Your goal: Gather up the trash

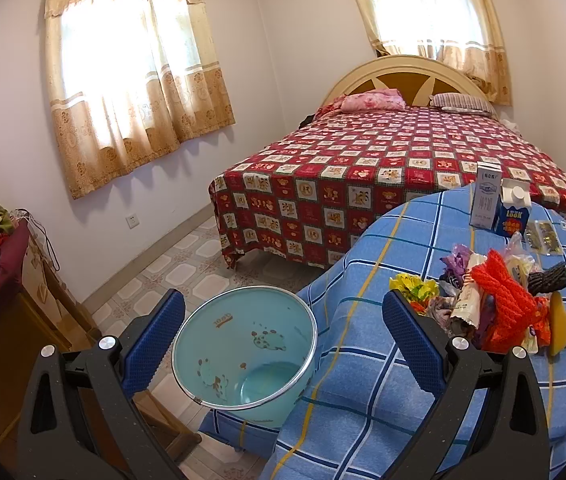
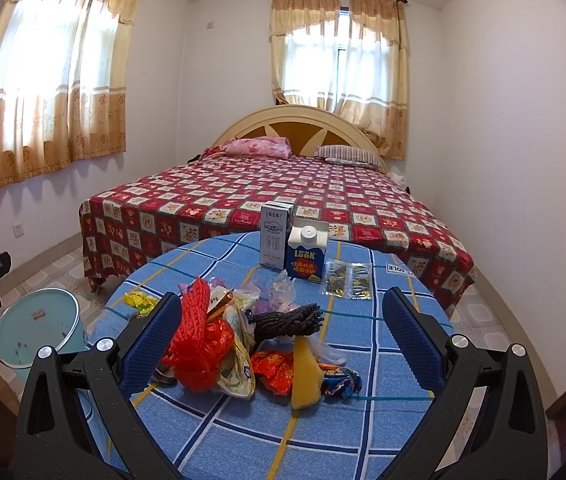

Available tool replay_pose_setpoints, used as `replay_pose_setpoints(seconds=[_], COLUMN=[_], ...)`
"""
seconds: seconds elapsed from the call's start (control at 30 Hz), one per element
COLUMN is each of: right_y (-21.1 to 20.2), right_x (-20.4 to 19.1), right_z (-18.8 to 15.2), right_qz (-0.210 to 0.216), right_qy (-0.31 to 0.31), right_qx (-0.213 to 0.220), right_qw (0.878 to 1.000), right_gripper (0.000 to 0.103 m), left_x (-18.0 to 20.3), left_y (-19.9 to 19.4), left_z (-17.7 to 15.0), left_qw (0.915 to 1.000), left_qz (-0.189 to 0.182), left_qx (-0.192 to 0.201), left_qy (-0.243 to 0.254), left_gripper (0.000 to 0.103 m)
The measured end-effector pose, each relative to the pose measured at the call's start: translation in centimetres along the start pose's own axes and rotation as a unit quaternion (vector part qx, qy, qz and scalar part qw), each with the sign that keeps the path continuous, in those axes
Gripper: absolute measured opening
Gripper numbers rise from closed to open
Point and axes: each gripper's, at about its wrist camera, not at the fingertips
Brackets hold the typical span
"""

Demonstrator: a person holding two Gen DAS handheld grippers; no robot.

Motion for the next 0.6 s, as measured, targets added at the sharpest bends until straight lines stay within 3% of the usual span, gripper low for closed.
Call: replay_pose_setpoints(seconds=[0.37, 0.6], right_y=[0.4, 2.5], right_x=[0.2, 1.9], right_z=[-0.1, -0.8], right_qz=[-0.003, -0.018], right_qy=[0.000, 0.019], right_qx=[-0.003, -0.018], right_qw=[1.000, 0.999], right_gripper=[0.098, 0.098], left_x=[0.2, 1.0], left_y=[0.4, 3.1], left_z=[-0.3, -1.1], left_qw=[1.0000, 0.9994], left_qz=[0.001, 0.001], left_qx=[-0.002, -0.030], left_qy=[0.004, 0.017], left_gripper=[0.097, 0.097])
Point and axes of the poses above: each gripper's, at about its wrist camera, not at the fingertips, and y roughly the way its jaws point, x to its right, z to its top, and after that the axes turned 10 degrees about -x, right-handed
